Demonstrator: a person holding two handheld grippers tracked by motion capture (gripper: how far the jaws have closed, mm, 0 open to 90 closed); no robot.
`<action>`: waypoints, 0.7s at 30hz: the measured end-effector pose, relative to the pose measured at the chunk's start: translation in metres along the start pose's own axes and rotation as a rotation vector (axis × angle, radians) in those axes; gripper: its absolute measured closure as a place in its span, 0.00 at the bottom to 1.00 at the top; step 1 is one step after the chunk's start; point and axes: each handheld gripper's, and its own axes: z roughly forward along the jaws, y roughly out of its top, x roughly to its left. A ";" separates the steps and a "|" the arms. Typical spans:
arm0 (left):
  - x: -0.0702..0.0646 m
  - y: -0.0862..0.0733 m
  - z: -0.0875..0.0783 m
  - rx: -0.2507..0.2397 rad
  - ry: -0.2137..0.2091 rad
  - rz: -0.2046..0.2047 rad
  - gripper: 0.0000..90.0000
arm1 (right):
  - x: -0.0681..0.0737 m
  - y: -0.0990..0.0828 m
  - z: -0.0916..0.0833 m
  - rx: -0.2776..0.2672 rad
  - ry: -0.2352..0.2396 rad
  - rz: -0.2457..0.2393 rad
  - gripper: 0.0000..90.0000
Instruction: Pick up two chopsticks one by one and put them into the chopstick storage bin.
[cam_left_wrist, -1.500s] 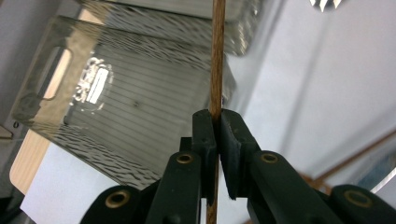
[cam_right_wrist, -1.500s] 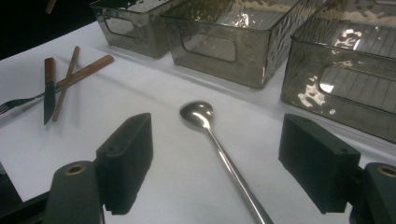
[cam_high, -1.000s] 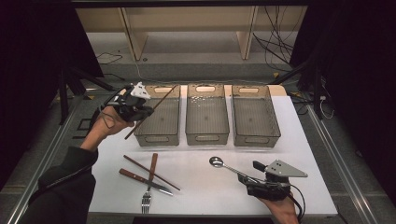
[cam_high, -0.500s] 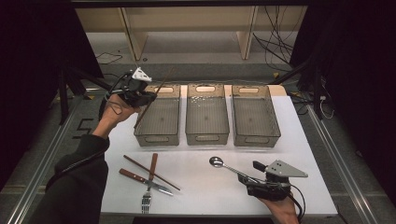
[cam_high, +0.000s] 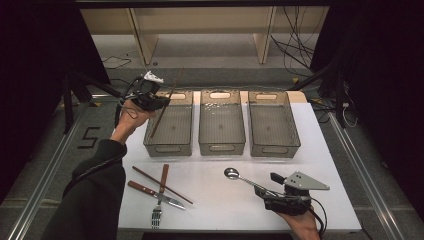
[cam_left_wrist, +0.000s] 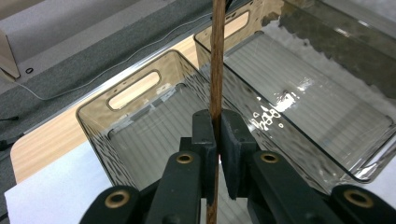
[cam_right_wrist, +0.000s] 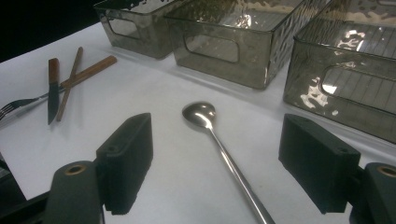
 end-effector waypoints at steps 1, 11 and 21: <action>0.000 -0.001 0.002 0.000 0.000 -0.005 0.93 | 0.000 0.000 0.000 0.000 0.000 0.000 0.30; 0.001 -0.011 0.015 0.024 -0.001 -0.025 0.93 | 0.000 0.000 0.000 0.001 0.001 0.000 0.30; 0.002 -0.020 0.024 0.044 -0.002 -0.030 0.93 | 0.000 0.000 0.000 0.001 0.001 0.001 0.30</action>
